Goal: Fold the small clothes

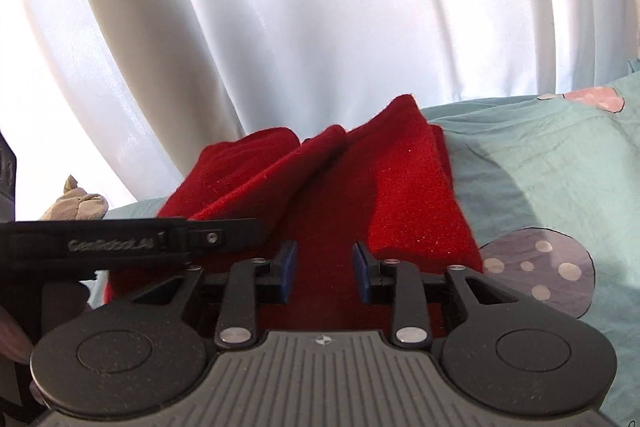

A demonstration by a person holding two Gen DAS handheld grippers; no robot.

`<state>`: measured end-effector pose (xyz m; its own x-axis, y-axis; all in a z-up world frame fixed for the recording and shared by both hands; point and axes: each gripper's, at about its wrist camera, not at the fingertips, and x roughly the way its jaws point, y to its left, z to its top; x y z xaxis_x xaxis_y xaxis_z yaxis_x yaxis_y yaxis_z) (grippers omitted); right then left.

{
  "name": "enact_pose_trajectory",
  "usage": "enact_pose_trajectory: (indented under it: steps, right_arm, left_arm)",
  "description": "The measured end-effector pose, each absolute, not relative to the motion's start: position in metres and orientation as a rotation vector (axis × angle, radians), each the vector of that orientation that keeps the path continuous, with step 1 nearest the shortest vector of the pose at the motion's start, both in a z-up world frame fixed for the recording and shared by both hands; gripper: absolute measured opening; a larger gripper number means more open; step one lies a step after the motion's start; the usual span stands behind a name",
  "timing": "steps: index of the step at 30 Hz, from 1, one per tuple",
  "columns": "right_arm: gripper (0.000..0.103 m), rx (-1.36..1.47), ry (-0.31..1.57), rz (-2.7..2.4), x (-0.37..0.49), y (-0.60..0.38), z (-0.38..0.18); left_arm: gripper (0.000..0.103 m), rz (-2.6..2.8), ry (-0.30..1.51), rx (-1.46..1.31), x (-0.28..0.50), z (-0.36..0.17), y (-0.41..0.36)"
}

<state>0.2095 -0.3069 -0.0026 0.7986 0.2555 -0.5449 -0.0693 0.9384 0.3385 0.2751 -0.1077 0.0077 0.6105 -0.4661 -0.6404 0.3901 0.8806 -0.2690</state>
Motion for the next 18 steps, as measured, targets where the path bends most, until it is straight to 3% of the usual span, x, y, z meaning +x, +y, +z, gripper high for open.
enact_pose_trajectory:
  steps: [5, 7, 8, 10, 18]
  right_arm:
    - [0.035, 0.308, 0.575, 0.171, 0.211, -0.317, 0.016]
    - [0.047, 0.314, 0.532, 0.2, 0.215, -0.313, 0.03]
    - [0.061, 0.326, 0.522, 0.222, 0.22, -0.312, 0.035]
    - [0.067, 0.357, 0.528, 0.294, 0.23, -0.305, 0.042]
    - [0.069, 0.56, 0.87, 0.449, 0.311, -0.277, 0.007]
  left_arm:
    - [0.071, -0.509, 0.716, -0.231, 0.242, 0.04, -0.063]
    - [0.075, -0.482, 0.702, -0.258, 0.232, 0.046, -0.046]
    - [0.079, -0.46, 0.691, -0.256, 0.228, 0.048, -0.037]
    - [0.079, -0.38, 0.688, -0.23, 0.224, 0.044, -0.024]
    - [0.079, -0.26, 0.8, -0.158, 0.226, 0.002, -0.009]
